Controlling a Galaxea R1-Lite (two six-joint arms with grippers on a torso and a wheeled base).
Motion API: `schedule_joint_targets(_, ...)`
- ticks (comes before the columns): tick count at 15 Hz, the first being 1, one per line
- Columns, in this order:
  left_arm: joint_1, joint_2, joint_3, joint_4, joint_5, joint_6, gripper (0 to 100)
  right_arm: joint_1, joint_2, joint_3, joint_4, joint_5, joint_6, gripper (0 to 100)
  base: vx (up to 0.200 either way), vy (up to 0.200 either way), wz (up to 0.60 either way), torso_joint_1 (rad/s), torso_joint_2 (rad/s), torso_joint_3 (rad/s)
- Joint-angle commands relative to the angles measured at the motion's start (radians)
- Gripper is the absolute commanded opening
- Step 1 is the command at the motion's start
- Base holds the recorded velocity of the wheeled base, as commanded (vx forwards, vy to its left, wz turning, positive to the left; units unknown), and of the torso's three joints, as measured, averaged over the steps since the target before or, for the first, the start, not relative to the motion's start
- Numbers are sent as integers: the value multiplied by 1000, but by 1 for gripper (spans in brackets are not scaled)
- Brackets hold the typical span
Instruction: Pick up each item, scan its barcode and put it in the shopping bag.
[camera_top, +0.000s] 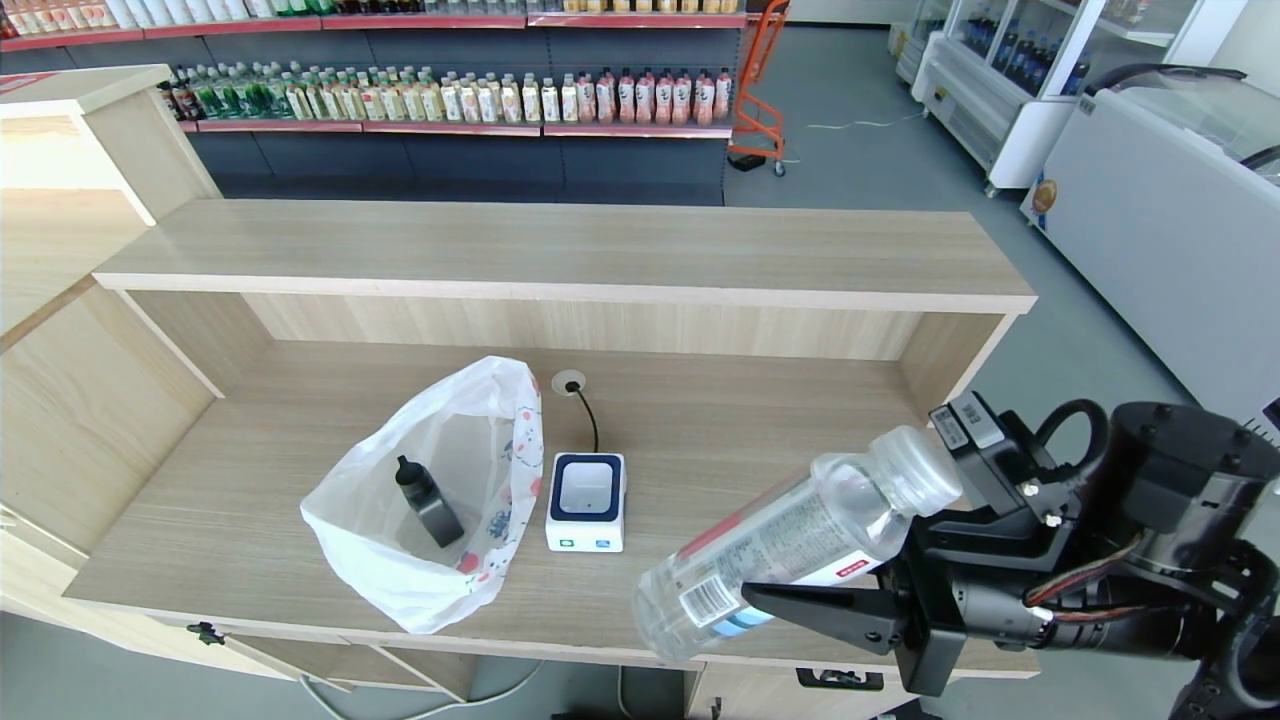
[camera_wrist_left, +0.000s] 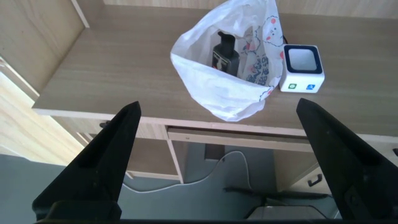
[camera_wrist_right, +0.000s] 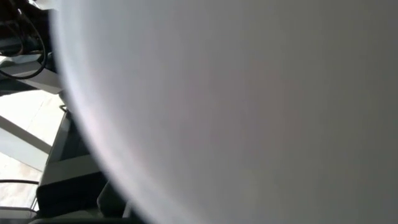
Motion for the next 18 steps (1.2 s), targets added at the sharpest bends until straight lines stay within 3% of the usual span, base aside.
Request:
schedule_joint_targets(1, 0, 0, 0, 0, 0, -1, 100, 0, 1, 0, 0, 0, -1, 0, 0, 0, 0, 0, 0, 0)
schedule_joint_targets(6, 0, 0, 0, 0, 0, 1, 100, -17, -19, 3, 7, -18, -2, 0, 0, 0, 0, 0, 0, 0)
schedule_joint_targets(9, 0, 0, 0, 0, 0, -1, 100, -165, -200, -3, 294, -190, 25, 0, 0, 0, 0, 0, 0, 0)
schedule_joint_targets(10, 0, 0, 0, 0, 0, -1, 100, -171, -211, -3, 313, -198, 30, 0, 0, 0, 0, 0, 0, 0)
schedule_joint_targets(11, 0, 0, 0, 0, 0, 1, 100, -237, -297, -5, 451, -257, 98, 0, 0, 0, 0, 0, 0, 0)
schedule_joint_targets(12, 0, 0, 0, 0, 0, -1, 100, -283, -360, 4, 524, -379, 222, 0, 0, 0, 0, 0, 0, 0)
schedule_joint_targets(15, 0, 0, 0, 0, 0, -1, 100, -302, -343, -2, 578, -688, 340, 0, 0, 0, 0, 0, 0, 0)
schedule_joint_targets(18, 0, 0, 0, 0, 0, -1, 100, -314, -383, -3, 707, -713, 375, 0, 0, 0, 0, 0, 0, 0)
